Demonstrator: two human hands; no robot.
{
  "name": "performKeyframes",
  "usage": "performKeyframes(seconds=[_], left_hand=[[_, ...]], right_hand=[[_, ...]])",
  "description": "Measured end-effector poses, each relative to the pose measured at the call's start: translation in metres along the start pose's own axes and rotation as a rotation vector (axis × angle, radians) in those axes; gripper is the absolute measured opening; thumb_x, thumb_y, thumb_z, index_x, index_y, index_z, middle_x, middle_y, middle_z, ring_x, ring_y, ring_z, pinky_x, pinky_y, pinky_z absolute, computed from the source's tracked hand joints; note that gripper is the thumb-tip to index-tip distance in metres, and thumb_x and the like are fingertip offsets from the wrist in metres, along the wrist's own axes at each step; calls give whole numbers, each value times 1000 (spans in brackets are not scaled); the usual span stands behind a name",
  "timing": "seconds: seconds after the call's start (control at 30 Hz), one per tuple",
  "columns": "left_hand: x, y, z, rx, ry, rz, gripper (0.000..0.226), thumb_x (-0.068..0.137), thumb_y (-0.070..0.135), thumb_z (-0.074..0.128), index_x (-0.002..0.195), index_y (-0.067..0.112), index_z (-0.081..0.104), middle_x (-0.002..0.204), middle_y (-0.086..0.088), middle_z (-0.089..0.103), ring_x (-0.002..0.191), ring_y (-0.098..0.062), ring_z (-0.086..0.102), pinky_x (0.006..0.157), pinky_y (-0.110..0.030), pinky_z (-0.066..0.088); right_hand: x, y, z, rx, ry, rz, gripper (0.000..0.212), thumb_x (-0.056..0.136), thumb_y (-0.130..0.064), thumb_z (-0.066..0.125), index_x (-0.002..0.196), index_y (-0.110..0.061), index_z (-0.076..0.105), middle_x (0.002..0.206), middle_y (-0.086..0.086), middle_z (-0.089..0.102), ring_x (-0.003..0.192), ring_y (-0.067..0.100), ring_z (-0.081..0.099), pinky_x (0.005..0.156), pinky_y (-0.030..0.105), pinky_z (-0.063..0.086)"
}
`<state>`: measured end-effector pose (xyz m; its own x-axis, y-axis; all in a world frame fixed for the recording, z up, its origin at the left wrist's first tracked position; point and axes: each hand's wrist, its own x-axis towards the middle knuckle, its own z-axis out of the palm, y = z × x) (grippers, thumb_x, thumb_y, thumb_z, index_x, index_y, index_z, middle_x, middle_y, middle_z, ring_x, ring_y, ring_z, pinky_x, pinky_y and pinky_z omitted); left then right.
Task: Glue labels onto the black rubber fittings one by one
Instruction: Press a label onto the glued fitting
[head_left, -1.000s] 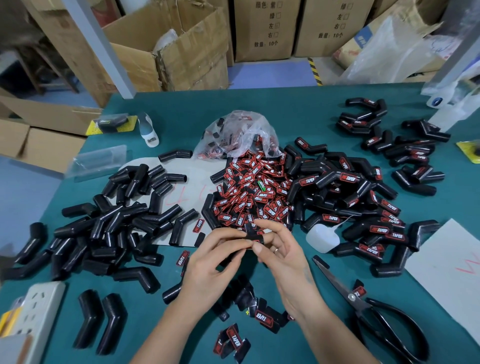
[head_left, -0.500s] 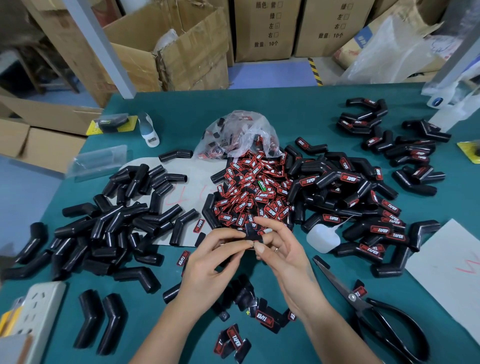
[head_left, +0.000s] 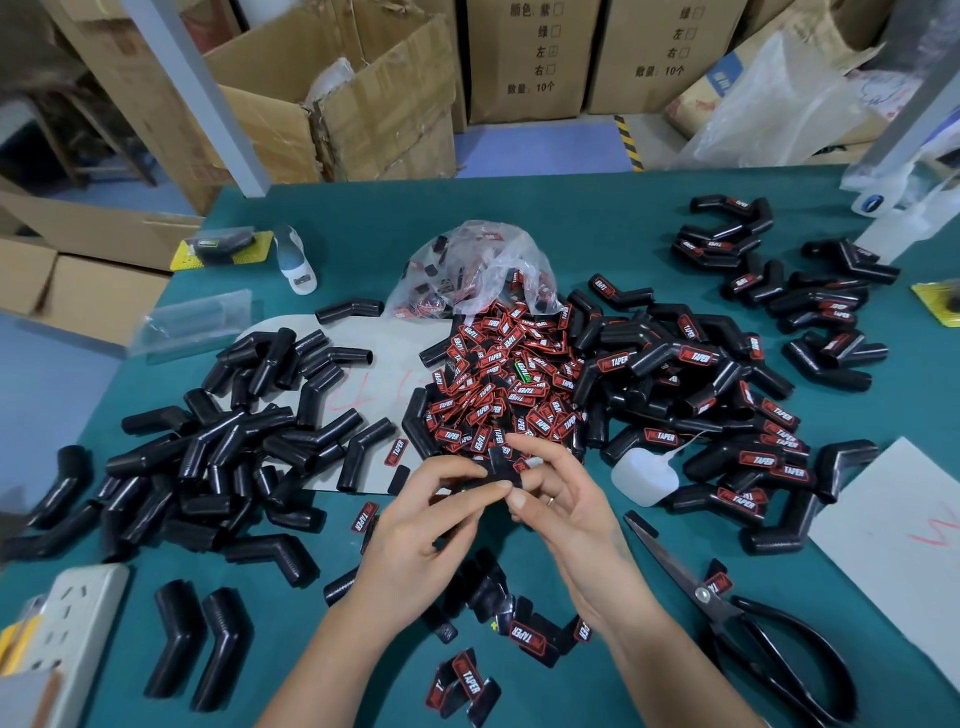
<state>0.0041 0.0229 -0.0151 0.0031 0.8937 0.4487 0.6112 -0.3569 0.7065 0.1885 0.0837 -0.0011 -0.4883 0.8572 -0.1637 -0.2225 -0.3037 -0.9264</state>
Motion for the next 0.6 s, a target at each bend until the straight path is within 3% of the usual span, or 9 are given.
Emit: performKeyframes(seconds=[0.2,0.4,0.6], left_hand=[[0,0,-2,-13,9,-17,37,102,7,61,132,23,73,131,3,59,117,-23,65,91,-27,52],[1,2,-4,-116,37,-89,34,102,11,60,129,26,75,126,5,60,98,-22,68,82,-36,59],[2,4,-4,-179,29,-141,36,100,3,63,125,24,77,123,6,61,95,-23,69,81,-36,62]], right_hand=[[1,-3,-2,-24,-11,21,48,91,-20,79,135,-36,67,87,0,67,88,13,62,94,25,51],[0,-8,-2,-61,-12,21,48,93,-12,78,132,-37,70,92,1,74,89,14,70,91,24,54],[0,-10,-2,-64,-13,23,47,93,-3,75,127,-35,73,91,2,74,87,13,69,87,23,53]])
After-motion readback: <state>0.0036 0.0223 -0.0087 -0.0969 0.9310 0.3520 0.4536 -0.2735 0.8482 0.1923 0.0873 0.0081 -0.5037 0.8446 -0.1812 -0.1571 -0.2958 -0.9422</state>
